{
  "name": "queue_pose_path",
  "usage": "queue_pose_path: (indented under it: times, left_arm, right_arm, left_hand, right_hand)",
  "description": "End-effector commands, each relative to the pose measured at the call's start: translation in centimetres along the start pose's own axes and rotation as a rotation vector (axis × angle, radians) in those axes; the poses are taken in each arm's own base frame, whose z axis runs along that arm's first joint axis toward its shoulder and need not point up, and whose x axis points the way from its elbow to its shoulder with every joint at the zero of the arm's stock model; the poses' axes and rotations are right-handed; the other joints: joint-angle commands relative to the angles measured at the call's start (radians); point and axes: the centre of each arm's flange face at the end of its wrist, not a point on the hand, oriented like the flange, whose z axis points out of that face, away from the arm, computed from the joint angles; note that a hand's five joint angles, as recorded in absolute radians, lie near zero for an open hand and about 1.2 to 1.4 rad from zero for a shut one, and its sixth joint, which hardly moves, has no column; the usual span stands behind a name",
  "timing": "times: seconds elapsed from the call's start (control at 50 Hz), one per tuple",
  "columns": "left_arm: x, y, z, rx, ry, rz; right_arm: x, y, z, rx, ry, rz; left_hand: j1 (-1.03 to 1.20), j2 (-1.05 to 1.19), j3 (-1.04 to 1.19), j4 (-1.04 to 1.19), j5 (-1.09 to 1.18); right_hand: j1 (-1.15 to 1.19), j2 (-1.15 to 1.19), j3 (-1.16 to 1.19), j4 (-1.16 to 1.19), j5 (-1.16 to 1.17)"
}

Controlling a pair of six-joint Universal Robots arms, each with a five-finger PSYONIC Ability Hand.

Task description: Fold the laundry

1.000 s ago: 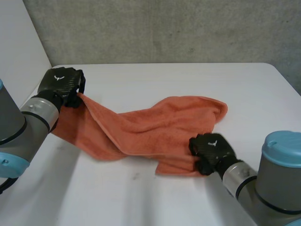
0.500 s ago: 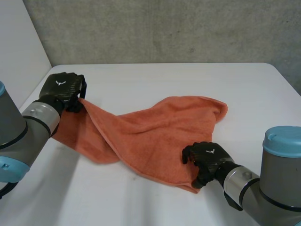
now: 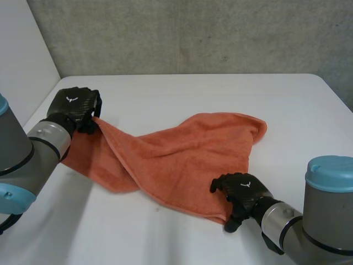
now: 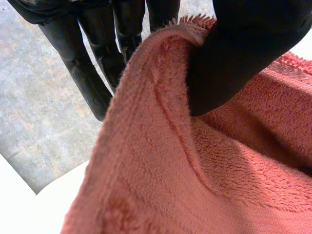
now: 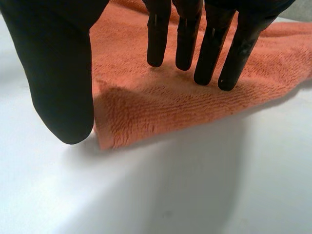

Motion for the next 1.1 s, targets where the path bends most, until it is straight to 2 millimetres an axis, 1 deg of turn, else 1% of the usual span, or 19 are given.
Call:
queue_pose_path:
  times: [0.02,0.16,0.26,0.32,0.36,0.5,0.56,0.58,0.64,0.74,0.8,0.86,0.9,0.94,0.98,1.02,1.04,1.08,1.1]
  left_arm:
    - [0.1,0.0,-0.1,-0.002,0.002,-0.001]
    - [0.1,0.0,-0.1,-0.004,0.002,-0.001]
    - [0.1,0.0,-0.1,-0.004,0.002,-0.001]
    - [0.0,0.1,-0.1,-0.004,0.001,-0.001]
    - [0.0,0.1,-0.1,-0.005,0.001,-0.001]
    - [0.2,0.4,-0.4,-0.021,0.008,-0.002]
    - [0.4,0.7,-0.7,-0.036,0.016,-0.002]
    - [0.7,1.0,-1.1,-0.056,0.025,-0.002]
    - [1.1,1.5,-1.8,-0.099,0.043,0.007]
    - [1.6,2.1,-3.6,-0.200,0.082,0.074]
    - [2.1,3.1,-4.2,-0.255,0.113,0.129]
    - [2.5,4.0,-4.2,-0.278,0.135,0.167]
    - [2.8,5.3,-3.3,-0.303,0.151,0.199]
    - [2.7,5.6,-2.3,-0.291,0.151,0.222]
    - [2.3,4.7,-0.1,-0.218,0.121,0.259]
    - [2.0,3.5,1.4,-0.150,0.100,0.276]
    - [2.0,3.5,1.4,-0.150,0.100,0.276]
    - [1.1,-1.1,4.1,0.044,0.037,0.301]
    - [0.4,-4.8,5.3,0.190,-0.013,0.308]
  right_arm:
    - [0.1,0.0,0.2,0.012,0.003,-0.006]
    - [0.4,0.4,1.4,0.021,0.013,-0.016]
    - [0.6,-0.1,1.8,0.052,0.017,-0.026]
    - [0.6,-0.4,1.9,0.071,0.021,-0.033]
    - [0.7,-0.5,2.1,0.078,0.022,-0.037]
    - [1.1,-1.8,1.8,0.112,0.049,-0.069]
    - [1.1,-4.5,0.1,0.173,0.079,-0.168]
    - [1.0,-4.8,-0.4,0.164,0.080,-0.194]
    - [1.4,-5.5,-2.0,0.073,0.091,-0.301]
    - [2.4,-5.0,-3.5,-0.120,0.084,-0.411]
    - [3.0,-4.9,-3.6,-0.184,0.090,-0.462]
    - [3.9,-5.1,-2.6,-0.198,0.125,-0.483]
    - [4.8,-5.8,-1.4,-0.182,0.166,-0.491]
    - [5.2,-6.8,-0.6,-0.143,0.195,-0.506]
    - [6.1,-9.2,0.5,-0.065,0.254,-0.528]
    - [6.8,-11.4,1.1,0.006,0.302,-0.543]
    - [7.2,-12.7,1.4,0.048,0.332,-0.551]
    - [8.5,-19.4,1.4,0.284,0.474,-0.580]
    - [8.7,-21.3,1.0,0.362,0.511,-0.588]
  left_hand:
    - [0.264,0.199,0.203,0.200,0.262]
    - [0.264,0.199,0.203,0.200,0.262]
    - [0.264,0.199,0.203,0.200,0.262]
    - [0.264,0.199,0.203,0.200,0.262]
    - [0.264,0.199,0.203,0.200,0.262]
    - [0.264,0.199,0.203,0.200,0.262]
    - [0.264,0.199,0.203,0.200,0.262]
    - [0.264,0.199,0.203,0.200,0.262]
    - [0.264,0.199,0.203,0.200,0.262]
    - [0.264,0.199,0.203,0.200,0.262]
    - [0.264,0.199,0.203,0.200,0.262]
    - [0.264,0.199,0.203,0.200,0.262]
    - [0.264,0.199,0.203,0.200,0.262]
    - [0.264,0.199,0.203,0.200,0.262]
    - [0.264,0.199,0.203,0.200,0.262]
    - [0.264,0.199,0.203,0.200,0.262]
    - [0.264,0.199,0.203,0.200,0.262]
    - [0.264,0.199,0.203,0.200,0.262]
    - [0.264,0.199,0.203,0.200,0.262]
  right_hand:
    - [0.140,0.085,0.092,0.102,0.099]
    - [0.295,0.240,0.248,0.257,0.255]
    - [0.562,0.507,0.515,0.524,0.522]
    - [0.779,0.724,0.732,0.741,0.739]
    - [1.007,0.952,0.960,0.969,0.967]
    - [1.008,0.953,0.961,0.970,0.967]
    - [1.008,0.953,0.961,0.970,0.967]
    - [1.008,0.953,0.961,0.970,0.967]
    - [1.008,0.953,0.961,0.970,0.967]
    - [1.008,0.953,0.961,0.970,0.967]
    - [1.008,0.953,0.961,0.970,0.967]
    - [1.008,0.953,0.961,0.970,0.967]
    - [1.008,0.953,0.961,0.970,0.967]
    - [1.008,0.953,0.961,0.970,0.967]
    - [1.008,0.953,0.961,0.970,0.967]
    - [1.008,0.953,0.961,0.970,0.967]
    - [1.008,0.953,0.961,0.970,0.967]
    - [1.008,0.953,0.961,0.970,0.967]
    - [1.008,0.953,0.961,0.970,0.967]
